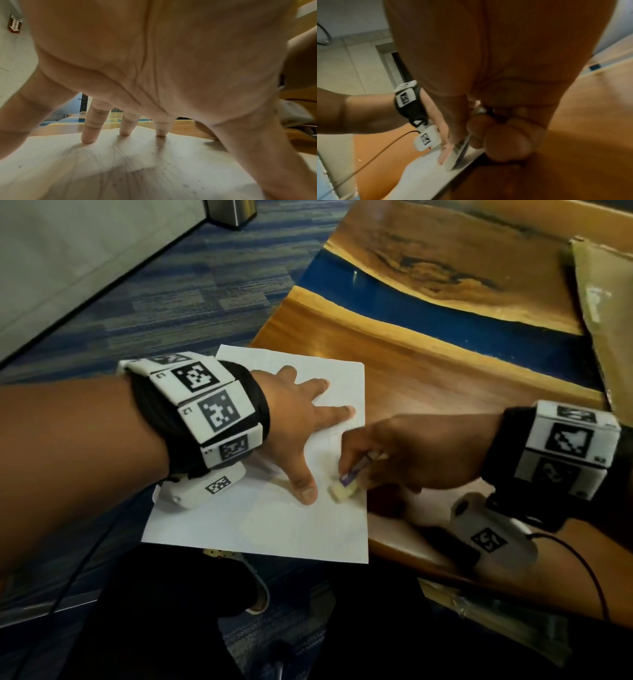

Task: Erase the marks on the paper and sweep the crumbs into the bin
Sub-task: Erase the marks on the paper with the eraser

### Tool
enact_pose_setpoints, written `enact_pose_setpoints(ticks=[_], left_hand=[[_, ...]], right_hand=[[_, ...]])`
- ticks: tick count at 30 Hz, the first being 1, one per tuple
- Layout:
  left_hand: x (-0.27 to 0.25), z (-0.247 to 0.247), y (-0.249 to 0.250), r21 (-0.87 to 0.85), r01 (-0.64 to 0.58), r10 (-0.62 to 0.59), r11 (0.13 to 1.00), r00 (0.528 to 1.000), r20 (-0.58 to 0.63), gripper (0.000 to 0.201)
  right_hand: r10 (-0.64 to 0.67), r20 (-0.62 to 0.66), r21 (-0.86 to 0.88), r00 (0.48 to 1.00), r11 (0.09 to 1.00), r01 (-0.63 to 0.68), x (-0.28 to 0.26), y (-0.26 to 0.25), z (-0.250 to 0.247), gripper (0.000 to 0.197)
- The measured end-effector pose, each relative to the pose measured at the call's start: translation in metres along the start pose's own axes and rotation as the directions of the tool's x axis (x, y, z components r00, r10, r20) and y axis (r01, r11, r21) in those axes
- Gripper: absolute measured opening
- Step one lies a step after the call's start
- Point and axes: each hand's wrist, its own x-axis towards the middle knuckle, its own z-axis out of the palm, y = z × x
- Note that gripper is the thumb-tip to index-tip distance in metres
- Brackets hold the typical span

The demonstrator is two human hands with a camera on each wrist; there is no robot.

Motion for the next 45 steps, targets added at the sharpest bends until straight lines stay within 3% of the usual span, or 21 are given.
enact_pose_setpoints(ticks=[2, 5, 6, 8, 10, 15, 20, 23, 26, 27, 29, 31, 32, 34, 36, 37, 40, 41, 45], left_hand=[[0.001, -0.001, 0.0, 0.001, 0.003, -0.003, 1.0, 1.0, -0.005, 0.136], [0.0, 0.0, 0.001, 0.001, 0.006, -0.006, 1.0, 1.0, -0.011, 0.136], [0.0, 0.001, 0.0, 0.0, 0.006, -0.006, 1.0, 1.0, -0.013, 0.136], [-0.001, 0.002, -0.001, -0.01, 0.002, -0.002, 1.0, 1.0, -0.017, 0.136], [0.0, 0.003, -0.003, -0.019, 0.001, -0.001, 1.0, 1.0, -0.021, 0.137], [-0.004, 0.002, -0.001, -0.023, 0.027, -0.028, 0.999, 1.0, -0.014, 0.128], [-0.001, 0.001, -0.013, 0.027, -0.021, 0.023, 0.999, 0.997, -0.072, 0.12], [0.003, 0.003, -0.018, -0.014, -0.025, 0.024, 1.0, 0.997, -0.077, 0.127], [0.006, 0.004, -0.021, -0.086, -0.027, 0.024, 0.996, 0.999, -0.035, 0.133], [0.007, 0.005, -0.023, -0.087, -0.033, 0.031, 0.996, 0.999, -0.029, 0.133], [0.01, 0.005, -0.025, -0.071, -0.052, 0.05, 0.996, 0.998, -0.027, 0.134], [0.012, 0.002, -0.026, -0.061, -0.069, 0.068, 0.996, 0.997, -0.02, 0.134], [0.013, 0.001, -0.026, -0.059, -0.073, 0.073, 0.996, 0.997, -0.016, 0.134], [0.014, -0.002, -0.025, -0.052, -0.076, 0.076, 0.996, 0.997, -0.009, 0.133], [0.015, -0.001, -0.025, -0.047, -0.074, 0.073, 0.996, 0.997, -0.01, 0.133], [0.016, 0.0, -0.025, -0.049, -0.076, 0.075, 0.996, 0.997, -0.01, 0.134], [0.016, 0.0, -0.027, -0.05, -0.081, 0.08, 0.996, 0.997, -0.008, 0.135], [0.017, 0.0, -0.027, -0.053, -0.078, 0.077, 0.996, 0.997, -0.004, 0.134], [0.016, -0.001, -0.026, -0.043, -0.075, 0.075, 0.996, 0.997, -0.002, 0.134]], right_hand=[[0.008, -0.069, -0.041, 0.998, 0.999, -0.011, 0.004, 0.005, -0.005, 0.016], [0.168, -0.371, -0.077, 0.913, 0.975, -0.211, 0.007, 0.016, -0.022, 0.011], [0.162, -0.371, -0.072, 0.914, 0.977, -0.203, 0.006, 0.015, -0.02, 0.011], [0.059, -0.208, -0.055, 0.976, 0.996, -0.072, 0.006, 0.006, -0.009, 0.014], [0.019, -0.1, -0.027, 0.995, 0.999, -0.022, 0.006, -0.001, -0.003, 0.014], [0.232, -0.182, -0.045, 0.956, 0.969, -0.244, 0.003, 0.02, -0.027, 0.009], [0.253, -0.168, -0.024, 0.953, 0.965, -0.26, 0.003, 0.026, -0.033, 0.007], [0.27, -0.285, 0.042, 0.92, 0.962, -0.269, 0.017, 0.026, -0.035, 0.007], [0.228, -0.414, -0.042, 0.881, 0.962, -0.269, 0.022, 0.025, -0.028, 0.006], [0.177, -0.396, -0.078, 0.901, 0.971, -0.225, 0.021, 0.023, -0.022, 0.009], [0.049, -0.217, -0.106, 0.975, 0.992, -0.073, 0.016, 0.011, -0.011, 0.014], [-0.014, -0.037, -0.103, 0.999, 0.995, 0.01, 0.015, 0.006, -0.008, 0.014], [-0.003, -0.038, -0.104, 0.999, 0.995, -0.001, 0.017, 0.01, -0.013, 0.015], [0.097, -0.208, -0.097, 0.973, 0.988, -0.119, 0.02, 0.022, -0.028, 0.013], [0.176, -0.362, -0.107, 0.915, 0.968, -0.229, 0.02, 0.031, -0.033, 0.007], [0.164, -0.355, -0.132, 0.92, 0.966, -0.223, 0.019, 0.03, -0.03, 0.009], [0.025, -0.095, -0.16, 0.995, 0.986, -0.04, 0.016, 0.02, -0.012, 0.015], [0.013, -0.081, -0.153, 0.997, 0.988, -0.026, 0.016, 0.021, -0.012, 0.016], [0.167, -0.4, -0.162, 0.901, 0.955, -0.249, 0.016, 0.03, -0.028, 0.008]])
